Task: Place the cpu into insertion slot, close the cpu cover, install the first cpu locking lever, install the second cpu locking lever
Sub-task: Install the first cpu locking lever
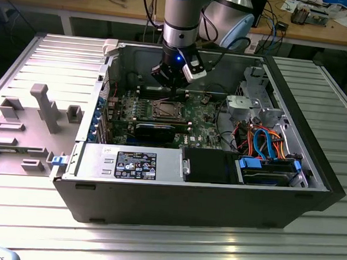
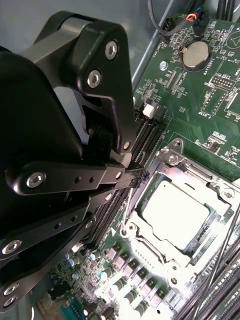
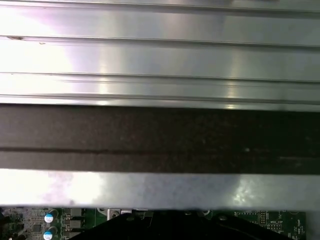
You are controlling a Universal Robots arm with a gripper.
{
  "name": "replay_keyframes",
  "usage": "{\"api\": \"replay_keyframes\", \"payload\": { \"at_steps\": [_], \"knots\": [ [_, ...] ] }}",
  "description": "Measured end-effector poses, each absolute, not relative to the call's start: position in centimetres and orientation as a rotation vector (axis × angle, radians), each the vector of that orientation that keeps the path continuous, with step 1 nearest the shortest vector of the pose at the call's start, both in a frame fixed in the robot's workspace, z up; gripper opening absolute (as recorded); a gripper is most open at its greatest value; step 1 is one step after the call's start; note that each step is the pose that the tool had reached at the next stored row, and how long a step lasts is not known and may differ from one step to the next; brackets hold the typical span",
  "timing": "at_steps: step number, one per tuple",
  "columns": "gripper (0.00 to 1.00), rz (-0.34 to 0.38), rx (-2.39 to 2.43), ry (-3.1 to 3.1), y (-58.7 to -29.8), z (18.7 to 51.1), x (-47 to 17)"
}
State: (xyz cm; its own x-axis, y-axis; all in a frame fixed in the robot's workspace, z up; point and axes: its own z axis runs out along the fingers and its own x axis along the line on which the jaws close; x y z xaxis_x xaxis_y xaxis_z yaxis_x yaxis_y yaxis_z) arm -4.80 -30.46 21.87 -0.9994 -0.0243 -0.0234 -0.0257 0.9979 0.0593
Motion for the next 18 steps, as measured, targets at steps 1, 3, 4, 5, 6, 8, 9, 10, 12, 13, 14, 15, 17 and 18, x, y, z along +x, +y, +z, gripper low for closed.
{"api": "replay_keyframes", "payload": {
  "at_steps": [1, 3, 4, 5, 6, 8, 9, 10, 12, 13, 14, 15, 17, 18],
  "knots": [
    [0.11, 0.093, -0.039, 3.117, -30.46, 21.76, -4.79],
    [0.11, 0.093, -0.039, 3.117, -30.46, 21.50, -4.77],
    [0.11, 0.093, -0.039, 3.117, -30.46, 21.40, -4.77],
    [0.11, 0.093, -0.039, 3.117, -30.46, 21.38, -4.77],
    [0.11, 0.093, -0.039, 3.117, -30.47, 21.38, -4.77],
    [0.11, 0.093, -0.039, 3.117, -30.46, 21.36, -4.77],
    [0.11, 0.093, -0.039, 3.117, -30.46, 21.36, -4.77],
    [0.11, 0.093, -0.039, 3.117, -30.46, 21.36, -4.77],
    [0.11, 0.093, -0.039, 3.117, -30.46, 21.34, -4.77],
    [0.11, 0.093, -0.039, 3.117, -30.46, 21.33, -4.77],
    [0.11, 0.093, -0.039, 3.117, -30.46, 21.31, -4.77],
    [0.11, 0.093, -0.039, 3.117, -30.46, 21.31, -4.77],
    [0.11, 0.093, -0.039, 3.117, -30.46, 21.29, -4.75],
    [0.11, 0.093, -0.039, 3.117, -30.46, 21.28, -4.71]
  ]
}}
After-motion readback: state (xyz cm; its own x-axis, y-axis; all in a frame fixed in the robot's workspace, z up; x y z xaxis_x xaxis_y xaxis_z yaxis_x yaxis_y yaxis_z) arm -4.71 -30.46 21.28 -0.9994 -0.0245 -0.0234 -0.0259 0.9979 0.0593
